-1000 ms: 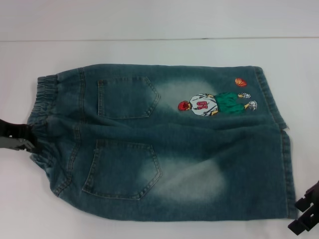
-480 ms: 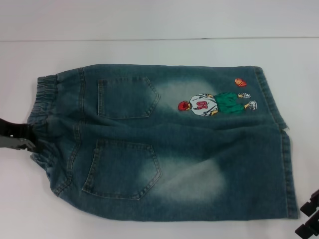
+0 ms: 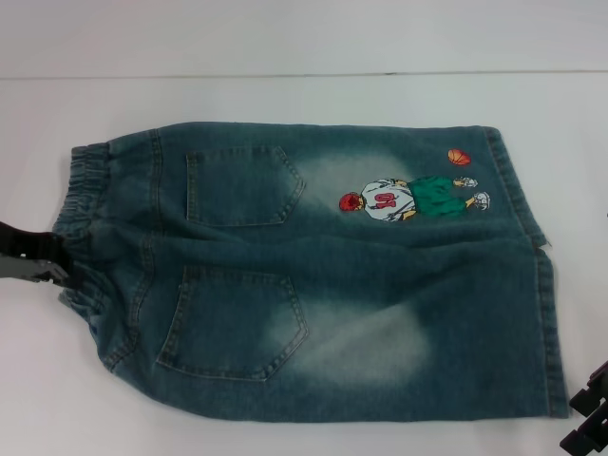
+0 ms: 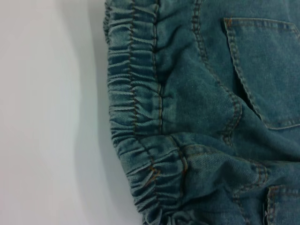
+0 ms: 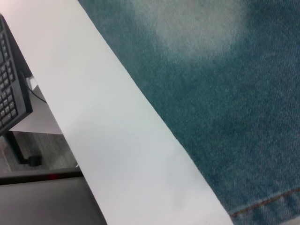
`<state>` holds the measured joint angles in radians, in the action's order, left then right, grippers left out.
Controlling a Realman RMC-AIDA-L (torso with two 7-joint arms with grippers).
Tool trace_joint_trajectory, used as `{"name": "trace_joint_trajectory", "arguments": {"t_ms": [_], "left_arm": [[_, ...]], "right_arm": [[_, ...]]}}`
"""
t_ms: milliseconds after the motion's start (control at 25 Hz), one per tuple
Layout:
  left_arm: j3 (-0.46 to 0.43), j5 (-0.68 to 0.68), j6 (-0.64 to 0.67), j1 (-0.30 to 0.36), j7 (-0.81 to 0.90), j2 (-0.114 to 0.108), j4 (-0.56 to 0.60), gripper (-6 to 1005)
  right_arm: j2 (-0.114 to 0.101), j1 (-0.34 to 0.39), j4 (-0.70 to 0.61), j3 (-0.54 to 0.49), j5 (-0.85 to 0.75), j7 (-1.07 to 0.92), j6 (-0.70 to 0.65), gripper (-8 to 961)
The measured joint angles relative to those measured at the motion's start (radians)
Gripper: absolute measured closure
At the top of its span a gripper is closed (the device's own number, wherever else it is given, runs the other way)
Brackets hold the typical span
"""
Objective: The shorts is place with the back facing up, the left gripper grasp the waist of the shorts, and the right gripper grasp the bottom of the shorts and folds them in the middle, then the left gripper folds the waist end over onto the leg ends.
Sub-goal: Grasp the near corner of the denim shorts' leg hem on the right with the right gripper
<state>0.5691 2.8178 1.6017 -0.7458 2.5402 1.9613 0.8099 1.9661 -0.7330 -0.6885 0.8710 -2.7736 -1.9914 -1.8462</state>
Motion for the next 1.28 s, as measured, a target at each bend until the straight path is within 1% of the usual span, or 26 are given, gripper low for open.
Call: {"name": "trace_joint_trajectory", "arguments": {"t_ms": [360,680,1120,1280], "left_arm": [[0.0,0.0,-0.001,0.0,0.0,0.001,0.0,950],[0.0,0.0,-0.003,0.0,0.0,0.001,-0.002,950],[0.003,0.0,-0.007,0.0,-0.001,0.004,-0.006,949],[0.005,0.0,-0.009,0.0,-0.001,0.005,-0.009,949]], "right_arm": [[0.003,0.001,0.001,0.008,0.0,-0.017,0.018,107],[0.015,-0.002,0.001,0.008,0.0,-0.019,0.035,107],[0.016,-0.016,-0.011,-0.022,0.014,-0.005,0.046,105],[0.019,-0.023,-0.012,-0.023,0.025,0.003,0.047,138]]}}
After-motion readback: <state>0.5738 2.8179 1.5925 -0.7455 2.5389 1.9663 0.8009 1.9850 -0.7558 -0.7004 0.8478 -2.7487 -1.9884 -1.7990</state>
